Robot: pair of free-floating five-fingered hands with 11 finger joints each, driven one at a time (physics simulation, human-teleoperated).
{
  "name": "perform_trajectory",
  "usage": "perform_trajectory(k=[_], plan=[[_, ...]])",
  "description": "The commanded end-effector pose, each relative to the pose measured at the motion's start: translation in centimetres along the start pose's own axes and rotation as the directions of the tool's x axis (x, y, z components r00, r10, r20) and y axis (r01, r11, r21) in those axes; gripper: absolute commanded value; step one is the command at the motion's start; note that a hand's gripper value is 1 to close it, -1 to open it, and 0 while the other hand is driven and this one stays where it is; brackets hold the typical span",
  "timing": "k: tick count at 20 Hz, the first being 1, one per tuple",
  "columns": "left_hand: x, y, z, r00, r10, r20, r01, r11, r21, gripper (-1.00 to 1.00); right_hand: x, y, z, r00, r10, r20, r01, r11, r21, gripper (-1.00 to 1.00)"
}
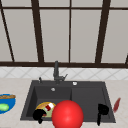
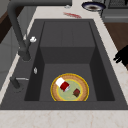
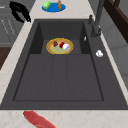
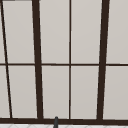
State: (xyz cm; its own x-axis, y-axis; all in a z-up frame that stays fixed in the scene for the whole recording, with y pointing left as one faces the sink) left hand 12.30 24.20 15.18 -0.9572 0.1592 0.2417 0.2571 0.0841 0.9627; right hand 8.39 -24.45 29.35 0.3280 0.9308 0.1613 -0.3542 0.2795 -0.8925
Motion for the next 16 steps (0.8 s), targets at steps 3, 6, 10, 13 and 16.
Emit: perform_trajectory(k=[3,6,10,13,16], plan=[[0.0,0.0,0.0,1.0,0.0,0.0,0.0,1.0,0.0,0.0,-0.7,-0.9,-0.4,1.0,0.006,0.019,-0.006,1.0,0.014,-1.0],[0.0,0.0,0.0,1.0,0.0,0.0,0.0,1.0,0.0,0.0,-1.6,-1.7,-0.1,0.999,0.005,0.036,-0.006,1.0,0.031,-1.0],[0.0,0.0,0.0,1.0,0.0,0.0,0.0,1.0,0.0,0.0,-2.6,-2.2,-0.4,0.998,-0.002,0.064,-0.001,0.999,0.041,-1.0],[0.0,0.0,0.0,1.0,0.0,0.0,0.0,1.0,0.0,0.0,-2.7,-2.3,-0.8,0.998,-0.001,0.055,-0.002,0.999,0.045,-1.0],[0.0,0.0,0.0,1.0,0.0,0.0,0.0,1.0,0.0,0.0,-2.7,-2.3,-0.6,0.999,-0.004,0.034,0.003,1.0,0.028,-1.0]])
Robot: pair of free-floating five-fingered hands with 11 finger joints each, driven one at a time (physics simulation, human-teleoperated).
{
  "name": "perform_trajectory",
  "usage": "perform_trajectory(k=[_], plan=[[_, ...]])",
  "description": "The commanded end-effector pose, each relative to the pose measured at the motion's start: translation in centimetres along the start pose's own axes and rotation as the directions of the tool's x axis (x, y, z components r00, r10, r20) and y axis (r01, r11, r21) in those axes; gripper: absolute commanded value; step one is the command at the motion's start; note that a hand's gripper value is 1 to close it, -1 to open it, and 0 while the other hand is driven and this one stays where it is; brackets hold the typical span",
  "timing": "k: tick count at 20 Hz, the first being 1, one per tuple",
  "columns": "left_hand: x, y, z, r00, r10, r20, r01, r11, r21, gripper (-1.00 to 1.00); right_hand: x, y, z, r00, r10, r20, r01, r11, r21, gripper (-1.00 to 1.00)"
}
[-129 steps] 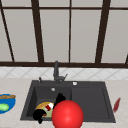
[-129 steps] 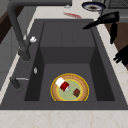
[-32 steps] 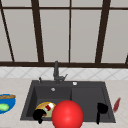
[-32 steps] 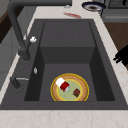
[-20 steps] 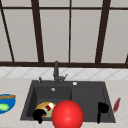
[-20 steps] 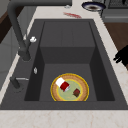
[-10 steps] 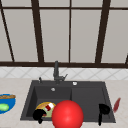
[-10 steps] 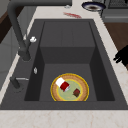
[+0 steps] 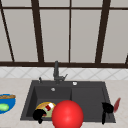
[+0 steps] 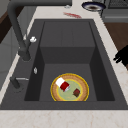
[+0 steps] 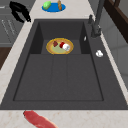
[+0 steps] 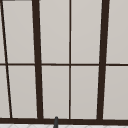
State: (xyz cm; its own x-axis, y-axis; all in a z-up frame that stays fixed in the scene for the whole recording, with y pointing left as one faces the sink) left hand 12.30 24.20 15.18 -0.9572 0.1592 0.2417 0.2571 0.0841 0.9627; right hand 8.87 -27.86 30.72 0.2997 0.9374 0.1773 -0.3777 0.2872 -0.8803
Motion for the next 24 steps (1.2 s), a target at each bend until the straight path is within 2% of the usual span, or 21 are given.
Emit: perform_trajectory(k=[1,7,13,16,18,19,22,24], plan=[[0.0,0.0,0.0,1.0,0.0,0.0,0.0,1.0,0.0,0.0,0.0,0.4,0.5,1.0,0.002,0.005,-0.002,1.0,0.001,-1.0],[0.0,0.0,0.0,1.0,0.0,0.0,0.0,1.0,0.0,0.0,2.3,1.8,0.1,0.999,0.031,-0.023,-0.032,0.999,-0.01,-1.0],[0.0,0.0,0.0,1.0,0.0,0.0,0.0,1.0,0.0,0.0,4.8,3.5,0.5,0.997,0.077,-0.001,-0.077,0.997,-0.007,-1.0],[0.0,0.0,0.0,1.0,0.0,0.0,0.0,1.0,0.0,0.0,6.1,4.0,0.7,0.996,0.084,-0.002,-0.084,0.996,-0.004,-1.0],[0.0,0.0,0.0,1.0,0.0,0.0,0.0,1.0,0.0,0.0,6.6,4.3,0.8,0.997,0.074,0.002,-0.074,0.997,0.0,-1.0],[0.0,0.0,0.0,1.0,0.0,0.0,0.0,1.0,0.0,0.0,6.6,4.3,0.8,0.999,0.049,-0.007,-0.049,0.999,-0.009,-1.0],[0.0,0.0,0.0,1.0,0.0,0.0,0.0,1.0,0.0,0.0,6.8,4.6,0.9,1.0,0.031,0.0,-0.031,0.999,0.008,-1.0],[0.0,0.0,0.0,1.0,0.0,0.0,0.0,1.0,0.0,0.0,7.0,4.5,0.8,1.0,0.019,0.006,-0.019,1.0,-0.005,-1.0]])
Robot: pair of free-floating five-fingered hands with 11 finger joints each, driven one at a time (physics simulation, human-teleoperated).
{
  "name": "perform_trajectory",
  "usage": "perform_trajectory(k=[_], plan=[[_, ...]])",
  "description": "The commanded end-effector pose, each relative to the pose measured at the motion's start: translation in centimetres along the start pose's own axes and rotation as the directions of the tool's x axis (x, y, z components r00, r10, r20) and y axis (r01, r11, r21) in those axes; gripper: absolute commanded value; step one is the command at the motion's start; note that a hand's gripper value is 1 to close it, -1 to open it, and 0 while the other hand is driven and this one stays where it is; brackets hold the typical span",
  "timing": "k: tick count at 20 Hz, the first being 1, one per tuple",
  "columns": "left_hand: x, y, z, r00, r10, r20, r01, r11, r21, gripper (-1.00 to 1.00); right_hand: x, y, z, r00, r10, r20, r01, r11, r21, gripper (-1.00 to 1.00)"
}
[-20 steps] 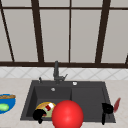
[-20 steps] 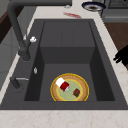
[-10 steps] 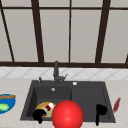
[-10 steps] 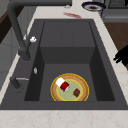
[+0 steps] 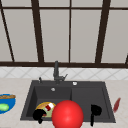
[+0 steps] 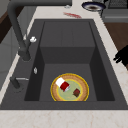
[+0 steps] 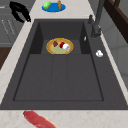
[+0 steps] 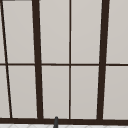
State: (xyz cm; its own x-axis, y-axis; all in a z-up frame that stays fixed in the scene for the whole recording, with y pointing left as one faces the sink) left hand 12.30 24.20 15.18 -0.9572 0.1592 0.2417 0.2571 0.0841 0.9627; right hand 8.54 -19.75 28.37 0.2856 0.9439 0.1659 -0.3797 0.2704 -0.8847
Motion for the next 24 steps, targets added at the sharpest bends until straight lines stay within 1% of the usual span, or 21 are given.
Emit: perform_trajectory(k=[1,2,3,5,8,10,13,15,19,21,22,24], plan=[[-0.2,0.1,0.0,1.0,0.0,0.0,0.0,1.0,0.0,-1.0,0.0,0.0,0.0,1.0,0.0,0.0,0.0,1.0,0.0,0.0],[-0.6,0.2,0.0,1.0,0.005,-0.008,-0.005,0.9999,0.011,-1.0,0.1,0.0,0.0,1.0,0.009,0.004,-0.009,1.0,-0.004,0.0],[-0.9,0.2,0.0,0.9999,0.009,-0.007,-0.009,0.9999,0.01,-1.0,0.1,0.0,0.0,1.0,0.007,0.004,-0.007,1.0,-0.007,0.0],[-2.0,0.5,-0.1,0.9996,0.028,-0.008,-0.028,0.9996,0.005,-1.0,0.2,0.0,0.0,1.0,0.001,0.004,-0.001,1.0,-0.011,0.0],[-3.5,0.8,-0.6,0.999,0.042,-0.019,-0.042,0.9991,-0.009,-1.0,0.2,0.0,0.0,1.0,-0.003,0.003,0.003,1.0,-0.015,0.0],[-4.9,1.2,-0.8,0.9975,0.066,-0.025,-0.066,0.9976,-0.019,-1.0,0.2,0.0,0.0,1.0,-0.005,0.003,0.005,1.0,-0.016,0.0],[-6.5,1.2,-1.3,0.9967,0.075,-0.031,-0.076,0.997,-0.014,-1.0,0.2,0.0,0.0,1.0,-0.008,0.003,0.008,1.0,-0.018,0.0],[-7.4,1.2,-1.8,0.9959,0.086,-0.029,-0.086,0.9961,-0.019,-1.0,0.2,0.0,0.0,1.0,-0.009,0.002,0.009,1.0,-0.019,0.0],[-8.9,1.2,-2.7,0.9948,0.094,-0.038,-0.095,0.9953,-0.017,-1.0,0.2,0.0,0.0,1.0,-0.011,0.002,0.011,1.0,-0.02,0.0],[-10.0,1.5,-3.0,0.9949,0.095,-0.035,-0.096,0.9952,-0.021,-1.0,0.2,0.0,0.0,1.0,-0.011,0.002,0.011,1.0,-0.02,0.0],[-10.7,1.7,-3.1,0.9954,0.09,-0.033,-0.091,0.9954,-0.027,-1.0,0.2,0.0,0.0,1.0,-0.011,0.002,0.011,1.0,-0.021,0.0],[-12.1,2.0,-3.3,0.996,0.081,-0.038,-0.082,0.9964,-0.023,-1.0,0.2,0.0,0.0,1.0,-0.012,0.002,0.012,1.0,-0.021,0.0]])
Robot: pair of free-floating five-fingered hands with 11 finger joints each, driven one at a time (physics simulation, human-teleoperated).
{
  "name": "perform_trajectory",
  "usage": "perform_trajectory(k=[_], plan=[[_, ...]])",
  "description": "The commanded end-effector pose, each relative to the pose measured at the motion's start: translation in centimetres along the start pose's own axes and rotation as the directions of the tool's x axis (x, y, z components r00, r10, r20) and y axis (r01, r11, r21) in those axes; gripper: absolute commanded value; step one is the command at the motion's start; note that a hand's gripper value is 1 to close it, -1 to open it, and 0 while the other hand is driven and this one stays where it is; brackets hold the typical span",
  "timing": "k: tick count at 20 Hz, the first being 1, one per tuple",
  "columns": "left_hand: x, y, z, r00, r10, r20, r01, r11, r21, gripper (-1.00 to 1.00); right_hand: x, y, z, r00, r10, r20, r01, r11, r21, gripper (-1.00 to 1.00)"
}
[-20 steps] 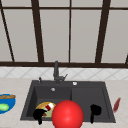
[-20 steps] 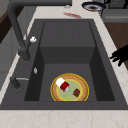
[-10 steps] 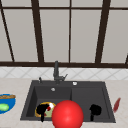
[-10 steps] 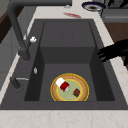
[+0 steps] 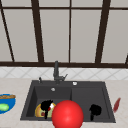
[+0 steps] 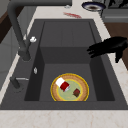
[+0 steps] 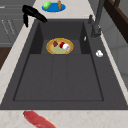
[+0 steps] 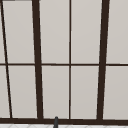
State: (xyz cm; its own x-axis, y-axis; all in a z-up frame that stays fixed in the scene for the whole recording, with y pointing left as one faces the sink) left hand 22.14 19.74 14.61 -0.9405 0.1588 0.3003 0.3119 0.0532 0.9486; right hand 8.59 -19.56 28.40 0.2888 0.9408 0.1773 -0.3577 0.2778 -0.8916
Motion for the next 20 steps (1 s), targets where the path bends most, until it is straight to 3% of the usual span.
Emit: perform_trajectory(k=[1,4,10,20], plan=[[-2.6,0.8,-0.1,0.9993,0.022,-0.03,-0.022,0.9997,0.003,-1.0,0.0,0.0,0.0,1.0,0.0,0.0,0.0,1.0,0.0,0.0],[-4.6,1.1,0.1,0.9988,0.032,-0.038,-0.032,0.9994,0.016,-1.0,0.0,0.0,0.0,1.0,0.0,0.0,0.0,1.0,0.0,0.0],[-7.4,0.0,0.1,0.9956,0.026,-0.09,-0.022,0.9987,0.045,-1.0,0.0,0.0,0.0,1.0,-0.001,0.0,0.001,1.0,-0.001,0.0],[-9.2,-2.9,0.4,0.9895,0.039,-0.139,-0.034,0.9988,0.035,-1.0,0.0,0.0,0.0,1.0,-0.001,0.0,0.001,1.0,-0.001,0.0]])
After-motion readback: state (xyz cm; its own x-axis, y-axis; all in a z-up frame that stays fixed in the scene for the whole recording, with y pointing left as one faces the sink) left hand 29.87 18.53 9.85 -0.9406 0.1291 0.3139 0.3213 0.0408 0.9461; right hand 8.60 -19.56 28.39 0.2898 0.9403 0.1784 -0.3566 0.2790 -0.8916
